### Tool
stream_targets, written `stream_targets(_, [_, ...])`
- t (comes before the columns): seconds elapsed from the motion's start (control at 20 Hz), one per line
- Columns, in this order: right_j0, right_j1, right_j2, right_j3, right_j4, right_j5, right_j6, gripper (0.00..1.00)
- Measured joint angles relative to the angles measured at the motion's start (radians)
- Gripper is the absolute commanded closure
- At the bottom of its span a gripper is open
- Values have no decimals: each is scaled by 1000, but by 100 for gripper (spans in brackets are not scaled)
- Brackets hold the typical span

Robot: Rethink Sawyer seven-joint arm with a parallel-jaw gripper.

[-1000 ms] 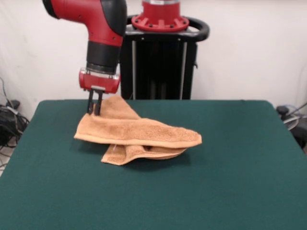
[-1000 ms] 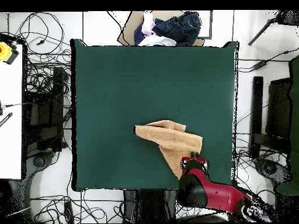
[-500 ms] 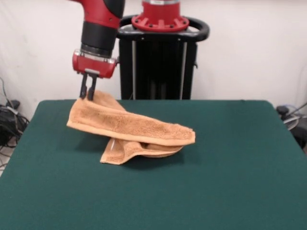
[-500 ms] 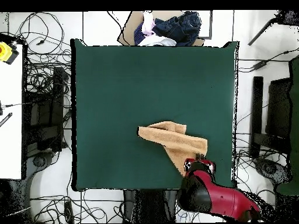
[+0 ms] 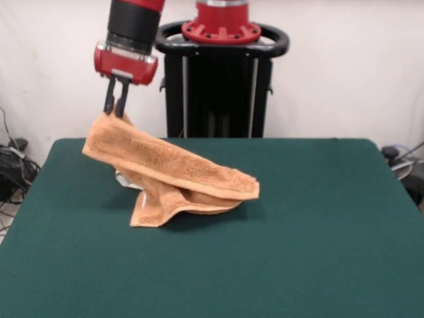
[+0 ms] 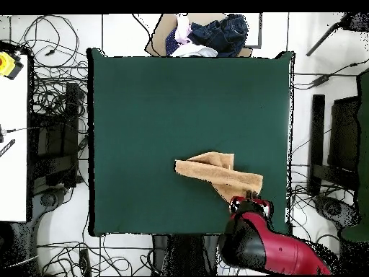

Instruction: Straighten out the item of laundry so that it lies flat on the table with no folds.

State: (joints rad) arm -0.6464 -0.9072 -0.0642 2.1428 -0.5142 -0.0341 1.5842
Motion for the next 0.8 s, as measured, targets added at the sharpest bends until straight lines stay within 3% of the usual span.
stream_targets(0.45, [-35, -297, 33, 68, 108, 300, 0, 100])
stream_targets(0.8, [-25, -415, 32, 71, 144, 411, 0, 100])
